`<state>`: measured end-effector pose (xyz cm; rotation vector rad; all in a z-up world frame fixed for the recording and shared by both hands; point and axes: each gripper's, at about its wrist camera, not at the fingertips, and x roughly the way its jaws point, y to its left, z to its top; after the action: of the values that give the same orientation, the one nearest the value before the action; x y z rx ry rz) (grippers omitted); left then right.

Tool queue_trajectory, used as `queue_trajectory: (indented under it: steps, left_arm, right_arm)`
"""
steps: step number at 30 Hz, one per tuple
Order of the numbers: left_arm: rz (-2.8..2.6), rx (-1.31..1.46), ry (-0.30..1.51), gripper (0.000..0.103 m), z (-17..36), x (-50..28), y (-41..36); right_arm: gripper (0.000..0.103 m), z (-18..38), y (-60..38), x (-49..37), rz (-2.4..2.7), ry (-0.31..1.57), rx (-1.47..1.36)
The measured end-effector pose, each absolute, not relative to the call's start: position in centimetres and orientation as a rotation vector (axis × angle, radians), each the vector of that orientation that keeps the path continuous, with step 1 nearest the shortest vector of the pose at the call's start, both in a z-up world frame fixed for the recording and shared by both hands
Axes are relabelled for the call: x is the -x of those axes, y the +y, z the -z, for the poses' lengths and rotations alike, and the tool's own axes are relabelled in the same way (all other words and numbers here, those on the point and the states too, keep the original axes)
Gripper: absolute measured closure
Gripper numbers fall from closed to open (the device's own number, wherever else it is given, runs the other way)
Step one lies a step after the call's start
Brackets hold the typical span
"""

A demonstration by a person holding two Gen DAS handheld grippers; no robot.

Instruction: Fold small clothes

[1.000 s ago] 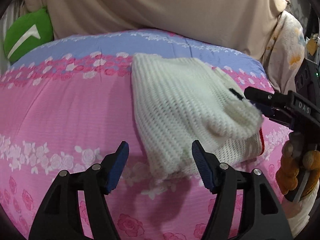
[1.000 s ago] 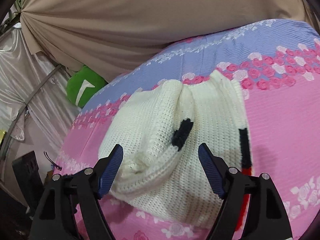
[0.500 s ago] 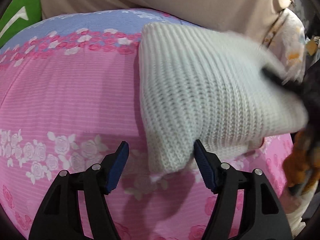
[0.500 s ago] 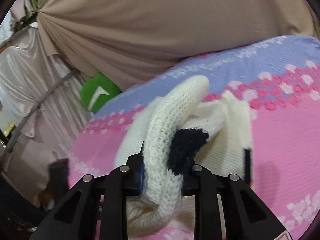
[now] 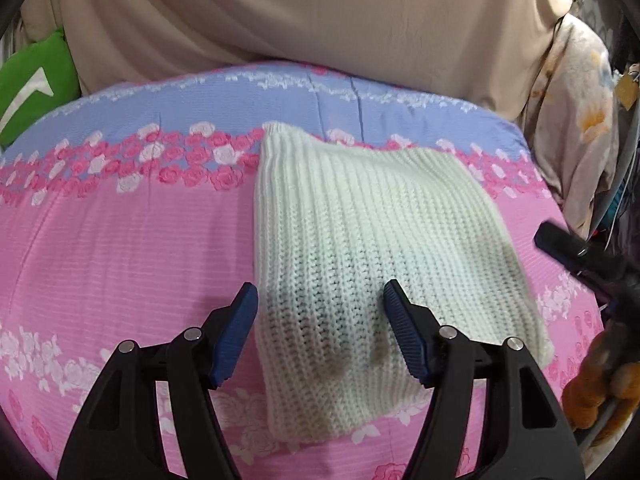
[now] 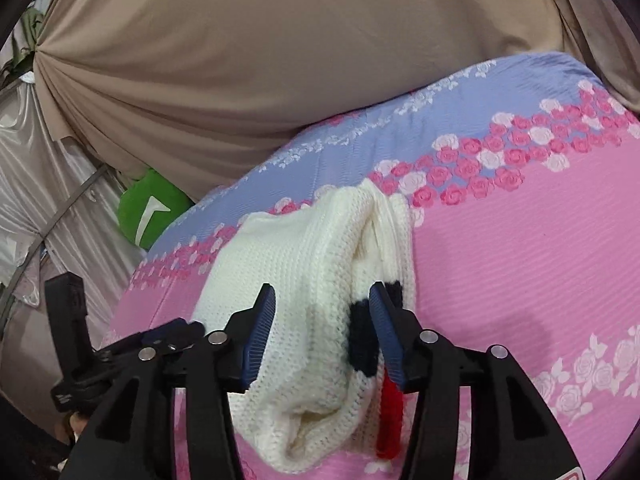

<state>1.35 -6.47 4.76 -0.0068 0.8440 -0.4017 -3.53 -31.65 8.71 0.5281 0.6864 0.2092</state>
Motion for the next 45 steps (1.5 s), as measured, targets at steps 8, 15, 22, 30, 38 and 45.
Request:
queue_trajectory:
  steps: [8,15,22,30,38,45]
  left_arm:
    - [0.395,0.017,0.837,0.039,-4.7,-0.8,-6.3]
    - [0.413,0.036,0.891,0.037,-2.9,-1.7,-6.5]
    - [0.379,-0.005,0.867,0.035,-2.6,-1.3,-7.1]
    - [0.334,-0.048,0.839,0.031,-2.7,-0.8,-7.8]
    - [0.344,-0.045,0.849,0.031,-2.6,-0.2,-7.8]
    - [0.345,-0.064,0.832,0.031,-3.1,0.1,-7.7]
  right_arm:
    - [0.088,-9.5,-30.1,-0.3,-0.290,0.674,-0.458]
    - [0.088,-3.9,-34.3,-1.1,-0.199,0.808,-0.583]
    - [0.054,-7.2,-32.0,6.6,-0.257,0.748,-0.528]
    - [0.085,-4.1,-30.3,9.5,-0.237,0.755,-0.542]
    - [0.097,-1.3,-31.5,9.6,-0.190,0.819,-0.513]
    - [0.078,-6.3,-32.7,10.0,-0.205,0.735,-0.510]
